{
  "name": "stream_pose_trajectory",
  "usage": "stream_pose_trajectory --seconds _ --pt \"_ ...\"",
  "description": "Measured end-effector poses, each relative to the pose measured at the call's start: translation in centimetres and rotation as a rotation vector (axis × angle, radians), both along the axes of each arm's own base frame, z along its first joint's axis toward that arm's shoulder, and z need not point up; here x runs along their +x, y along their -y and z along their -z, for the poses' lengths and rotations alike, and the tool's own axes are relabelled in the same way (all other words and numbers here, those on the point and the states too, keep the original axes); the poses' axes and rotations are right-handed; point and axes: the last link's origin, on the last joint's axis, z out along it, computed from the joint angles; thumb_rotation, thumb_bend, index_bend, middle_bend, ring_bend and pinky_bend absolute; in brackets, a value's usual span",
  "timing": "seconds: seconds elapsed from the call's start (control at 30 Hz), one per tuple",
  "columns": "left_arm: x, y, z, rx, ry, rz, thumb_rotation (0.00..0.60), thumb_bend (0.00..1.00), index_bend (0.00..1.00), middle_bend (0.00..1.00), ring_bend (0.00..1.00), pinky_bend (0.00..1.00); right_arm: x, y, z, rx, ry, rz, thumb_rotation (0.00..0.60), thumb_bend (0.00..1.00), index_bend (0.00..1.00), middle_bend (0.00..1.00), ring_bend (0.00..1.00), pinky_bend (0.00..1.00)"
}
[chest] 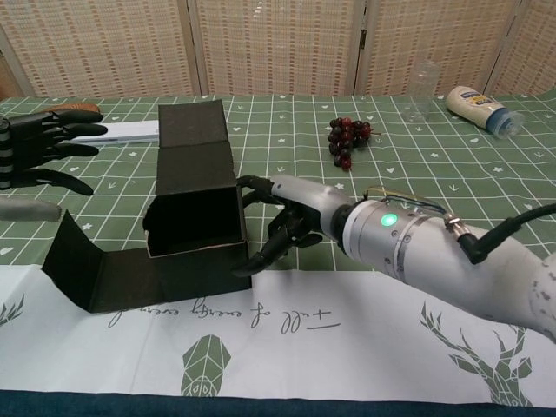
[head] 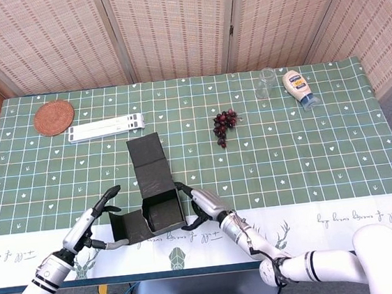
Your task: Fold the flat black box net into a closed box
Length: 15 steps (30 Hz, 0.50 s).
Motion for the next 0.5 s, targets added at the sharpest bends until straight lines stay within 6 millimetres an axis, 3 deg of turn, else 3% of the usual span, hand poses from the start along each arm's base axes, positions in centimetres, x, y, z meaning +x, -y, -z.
stream_pose_trajectory --seconds 0.3,0.5 --pt "-0.5 0.2 -0.3 0.007 0.013 -0.006 0.6 0.08 0.04 0.0 0.0 0.23 0.6 -0.2 1.6 -0.03 -0.015 0.012 0.6 0.0 0.0 0.19 0.75 1.0" --pt "-0.8 0.3 -0.6 0.024 0.018 -0.006 0.6 0.08 0.04 0.0 0.0 0.23 1.1 -0.1 2.6 -0.054 -0.007 0.032 0.6 0.11 0.04 0.29 0.78 1.0"
